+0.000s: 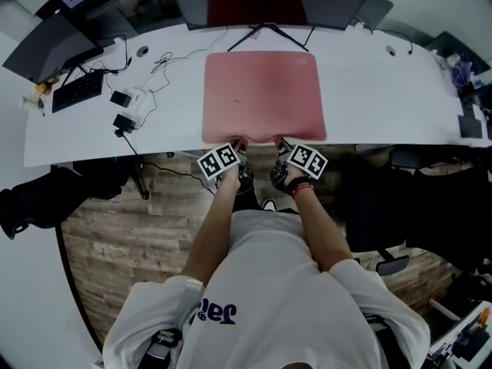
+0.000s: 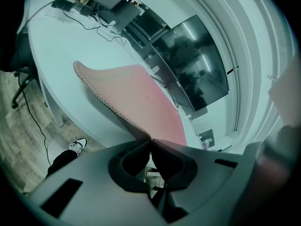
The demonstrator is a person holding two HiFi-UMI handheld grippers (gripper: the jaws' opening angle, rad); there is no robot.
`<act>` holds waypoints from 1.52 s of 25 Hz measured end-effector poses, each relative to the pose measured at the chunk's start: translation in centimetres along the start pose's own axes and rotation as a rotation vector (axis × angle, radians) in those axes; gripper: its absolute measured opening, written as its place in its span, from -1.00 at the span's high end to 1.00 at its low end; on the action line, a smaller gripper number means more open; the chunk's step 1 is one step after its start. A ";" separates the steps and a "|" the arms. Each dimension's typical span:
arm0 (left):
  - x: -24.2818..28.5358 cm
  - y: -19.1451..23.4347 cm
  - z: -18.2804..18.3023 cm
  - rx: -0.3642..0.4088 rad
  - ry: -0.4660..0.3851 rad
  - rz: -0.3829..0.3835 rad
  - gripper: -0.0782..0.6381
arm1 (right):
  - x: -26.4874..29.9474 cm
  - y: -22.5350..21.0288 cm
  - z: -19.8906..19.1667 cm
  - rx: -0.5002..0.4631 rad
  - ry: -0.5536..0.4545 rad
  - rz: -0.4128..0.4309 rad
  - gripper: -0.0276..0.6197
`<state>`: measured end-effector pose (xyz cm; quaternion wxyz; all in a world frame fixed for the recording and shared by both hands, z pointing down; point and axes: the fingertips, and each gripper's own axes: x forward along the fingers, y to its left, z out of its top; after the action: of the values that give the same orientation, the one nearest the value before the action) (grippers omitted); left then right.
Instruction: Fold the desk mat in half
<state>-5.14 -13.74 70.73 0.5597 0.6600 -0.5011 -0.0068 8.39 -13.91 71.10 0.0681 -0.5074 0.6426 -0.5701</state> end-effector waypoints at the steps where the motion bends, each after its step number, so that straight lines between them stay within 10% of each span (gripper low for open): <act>1: 0.1 0.0 0.1 0.001 0.001 0.000 0.69 | 0.1 0.0 0.1 -0.002 -0.003 0.000 0.81; 38: 3.4 -1.1 3.9 -0.038 -0.002 -0.017 0.70 | 3.4 1.8 3.4 0.044 -0.052 0.004 0.81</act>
<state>-4.96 -18.97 70.31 0.5715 0.6535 -0.4958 -0.0220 7.99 -18.91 70.22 0.0970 -0.5191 0.6287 -0.5708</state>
